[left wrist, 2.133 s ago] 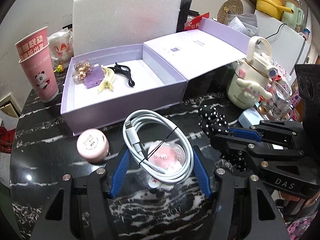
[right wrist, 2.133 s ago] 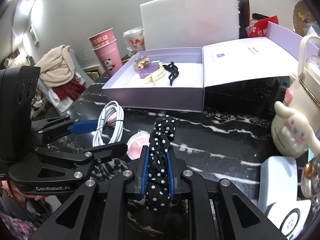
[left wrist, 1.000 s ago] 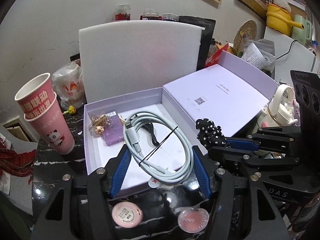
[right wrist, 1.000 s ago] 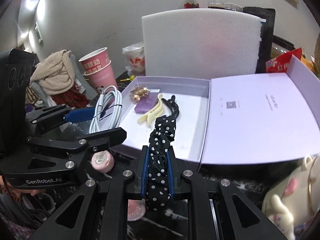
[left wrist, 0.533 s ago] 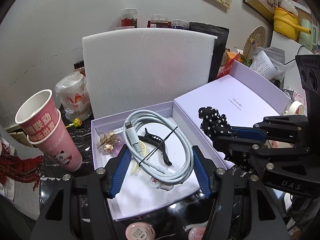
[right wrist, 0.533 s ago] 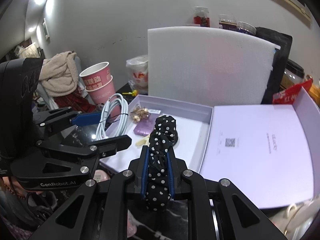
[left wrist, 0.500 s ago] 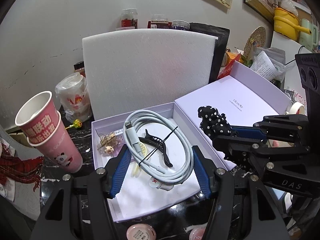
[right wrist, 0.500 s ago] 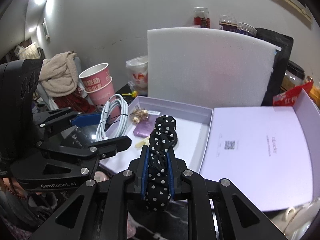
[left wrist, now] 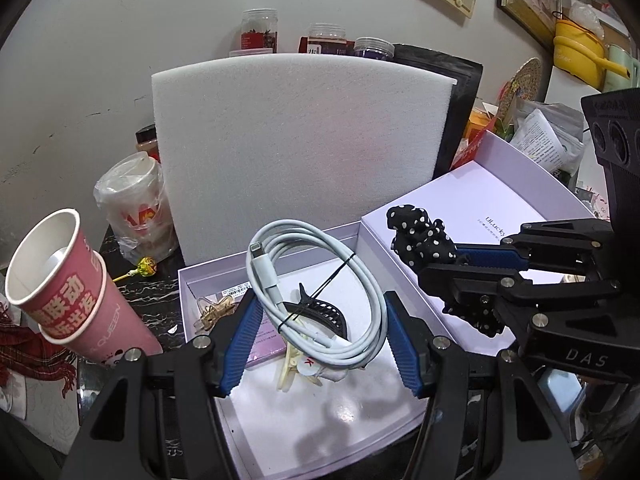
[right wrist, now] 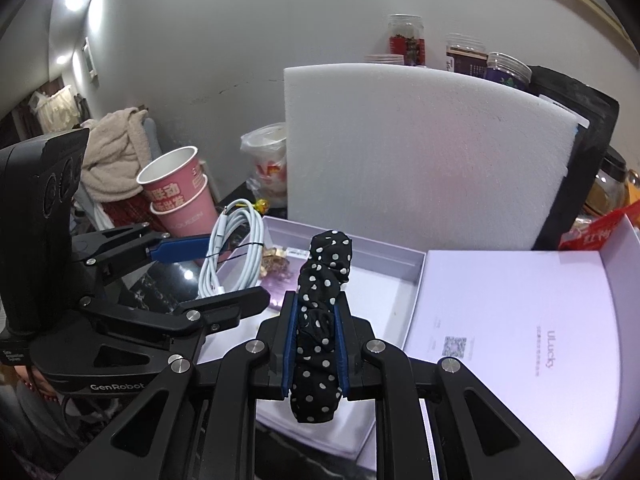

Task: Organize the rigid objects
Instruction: 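Lower cable and scrunchie into the gift box and open both grippers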

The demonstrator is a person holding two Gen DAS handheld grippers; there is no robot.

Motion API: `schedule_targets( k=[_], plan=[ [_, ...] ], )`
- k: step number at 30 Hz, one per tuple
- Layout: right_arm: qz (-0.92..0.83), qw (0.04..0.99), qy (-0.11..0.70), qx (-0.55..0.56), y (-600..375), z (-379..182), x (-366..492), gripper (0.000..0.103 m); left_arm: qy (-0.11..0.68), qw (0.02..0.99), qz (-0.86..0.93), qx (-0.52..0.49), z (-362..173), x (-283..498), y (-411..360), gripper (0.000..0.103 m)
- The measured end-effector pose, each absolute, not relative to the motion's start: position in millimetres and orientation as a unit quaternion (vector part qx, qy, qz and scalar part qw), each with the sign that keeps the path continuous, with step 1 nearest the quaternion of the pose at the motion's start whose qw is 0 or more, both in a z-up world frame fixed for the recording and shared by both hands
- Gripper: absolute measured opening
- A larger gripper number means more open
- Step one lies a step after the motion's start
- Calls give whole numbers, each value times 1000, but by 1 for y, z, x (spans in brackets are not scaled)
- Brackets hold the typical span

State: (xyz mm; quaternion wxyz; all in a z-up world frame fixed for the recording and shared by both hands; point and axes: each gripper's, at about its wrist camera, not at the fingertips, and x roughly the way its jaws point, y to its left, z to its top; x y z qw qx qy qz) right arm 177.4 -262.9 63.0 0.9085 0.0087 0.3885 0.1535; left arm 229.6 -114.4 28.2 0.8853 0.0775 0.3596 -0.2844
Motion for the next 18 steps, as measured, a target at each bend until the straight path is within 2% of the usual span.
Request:
schedule_targets(
  k=[18],
  plan=[
    [128,892,434,26,-278,28,228,17,414,852,-312,76,-13,281,-134,60]
  ],
)
